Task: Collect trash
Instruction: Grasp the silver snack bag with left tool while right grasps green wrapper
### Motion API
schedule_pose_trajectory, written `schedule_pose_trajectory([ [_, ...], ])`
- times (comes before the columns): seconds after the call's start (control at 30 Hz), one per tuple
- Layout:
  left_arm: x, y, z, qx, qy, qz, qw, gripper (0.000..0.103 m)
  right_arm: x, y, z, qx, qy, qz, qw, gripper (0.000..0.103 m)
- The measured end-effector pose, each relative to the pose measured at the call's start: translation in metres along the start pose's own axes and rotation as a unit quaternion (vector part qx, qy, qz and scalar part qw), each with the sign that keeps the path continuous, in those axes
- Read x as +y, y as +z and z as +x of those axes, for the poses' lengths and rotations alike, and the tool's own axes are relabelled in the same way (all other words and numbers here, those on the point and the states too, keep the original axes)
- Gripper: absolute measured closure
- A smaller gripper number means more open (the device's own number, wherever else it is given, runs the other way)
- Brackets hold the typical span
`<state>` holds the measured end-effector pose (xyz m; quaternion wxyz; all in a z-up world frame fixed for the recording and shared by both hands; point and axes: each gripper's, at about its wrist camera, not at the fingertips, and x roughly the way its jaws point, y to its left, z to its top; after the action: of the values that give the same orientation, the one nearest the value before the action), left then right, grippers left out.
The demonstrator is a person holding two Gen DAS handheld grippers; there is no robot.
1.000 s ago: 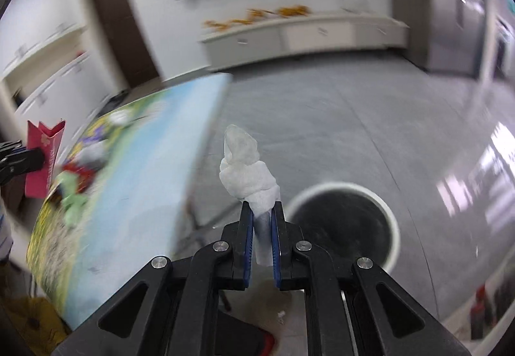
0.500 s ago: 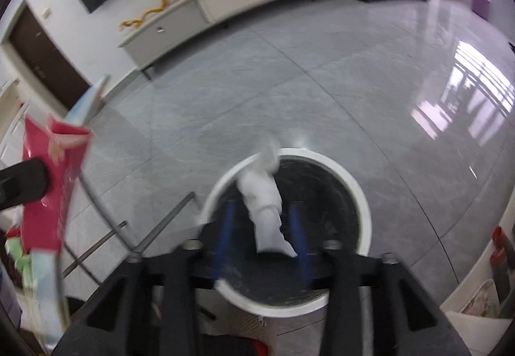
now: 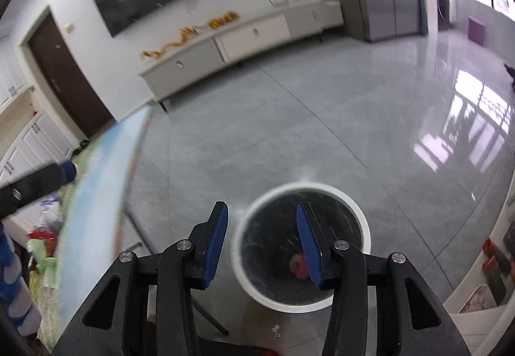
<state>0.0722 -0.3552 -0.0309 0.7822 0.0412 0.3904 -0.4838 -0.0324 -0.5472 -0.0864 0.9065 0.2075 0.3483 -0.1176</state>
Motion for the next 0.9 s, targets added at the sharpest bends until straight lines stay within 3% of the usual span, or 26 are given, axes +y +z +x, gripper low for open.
schedule_pose_trajectory([
  [0.17,0.028,-0.026,-0.079,-0.031,0.034,0.013,0.9989,0.071,0.061,0.007,-0.046,-0.038,0.033,-0.051,0.997,0.058],
  [0.27,0.060,-0.052,-0.131,-0.053,0.081,0.021,0.9950,0.071,0.097,0.009,-0.063,-0.047,0.061,-0.078,0.994,0.058],
  [0.43,0.126,-0.105,-0.202,-0.063,0.149,-0.009,0.9867,0.071,0.168,0.011,-0.075,-0.040,0.112,-0.127,0.985,0.058],
  [0.63,0.205,-0.178,-0.254,-0.055,0.210,-0.066,0.9739,0.071,0.256,-0.011,-0.060,0.006,0.179,-0.195,0.964,0.055],
  [0.77,0.241,-0.210,-0.263,-0.035,0.217,-0.091,0.9713,0.071,0.310,-0.036,-0.032,0.056,0.212,-0.232,0.948,0.048],
  [0.9,0.263,-0.225,-0.257,-0.020,0.214,-0.105,0.9710,0.071,0.361,-0.065,0.006,0.112,0.225,-0.275,0.928,0.047],
])
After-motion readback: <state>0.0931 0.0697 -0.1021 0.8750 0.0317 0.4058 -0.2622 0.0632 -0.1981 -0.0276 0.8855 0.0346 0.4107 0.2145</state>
